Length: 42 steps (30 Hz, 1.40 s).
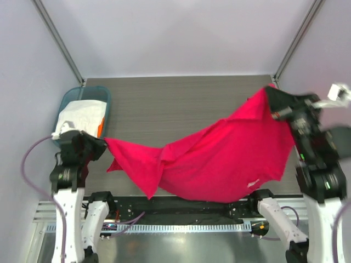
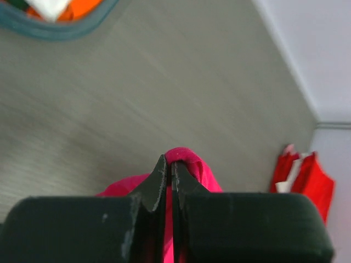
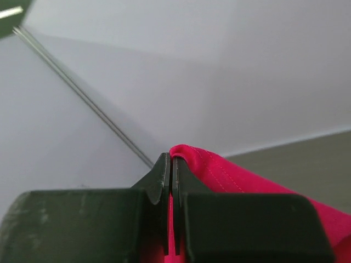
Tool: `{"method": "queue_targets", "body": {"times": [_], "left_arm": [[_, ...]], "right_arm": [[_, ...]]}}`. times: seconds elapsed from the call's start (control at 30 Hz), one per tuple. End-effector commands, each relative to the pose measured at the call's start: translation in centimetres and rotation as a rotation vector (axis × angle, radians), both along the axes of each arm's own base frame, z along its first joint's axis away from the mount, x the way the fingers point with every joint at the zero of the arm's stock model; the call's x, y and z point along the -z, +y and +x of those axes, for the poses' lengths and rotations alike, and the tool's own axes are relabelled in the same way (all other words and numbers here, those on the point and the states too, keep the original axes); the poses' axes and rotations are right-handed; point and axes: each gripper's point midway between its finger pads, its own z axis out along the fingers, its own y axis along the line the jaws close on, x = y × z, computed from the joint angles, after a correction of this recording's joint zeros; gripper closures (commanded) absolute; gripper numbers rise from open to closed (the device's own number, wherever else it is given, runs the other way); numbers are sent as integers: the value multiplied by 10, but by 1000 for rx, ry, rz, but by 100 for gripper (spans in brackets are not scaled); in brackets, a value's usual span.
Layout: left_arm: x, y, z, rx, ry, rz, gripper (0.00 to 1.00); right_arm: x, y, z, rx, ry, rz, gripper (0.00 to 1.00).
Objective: Fold and stack the t-shirts
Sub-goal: Flatten the tshirt out
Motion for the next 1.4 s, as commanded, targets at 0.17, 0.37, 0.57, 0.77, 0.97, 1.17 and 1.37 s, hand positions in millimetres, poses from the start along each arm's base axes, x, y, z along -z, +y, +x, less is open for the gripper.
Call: {"method": "queue_targets", "body": {"times": [0.17, 0.37, 0.57, 0.77, 0.97, 1.17, 1.37], "left_arm": [[104, -10, 64, 44, 199, -101, 100], [148, 5, 91, -66, 327, -126, 100], [141, 38, 89, -194, 349, 8, 100], [125, 68, 65, -356, 331, 71, 100], [121, 83, 49, -436, 306, 89, 100], [118, 88, 45, -459, 302, 104, 92], [97, 85, 52, -410, 237, 121, 50]], "right_arm": [[169, 56, 177, -174, 540, 62, 99], [264, 63, 263, -138, 717, 49, 99], [317, 78, 310, -186, 813, 20, 99], [344, 90, 327, -240, 852, 62, 80], [356, 71, 327, -128, 881, -9, 7], [374, 36, 316, 42, 936, -113, 21], [395, 26, 332, 116, 976, -131, 38]]}}
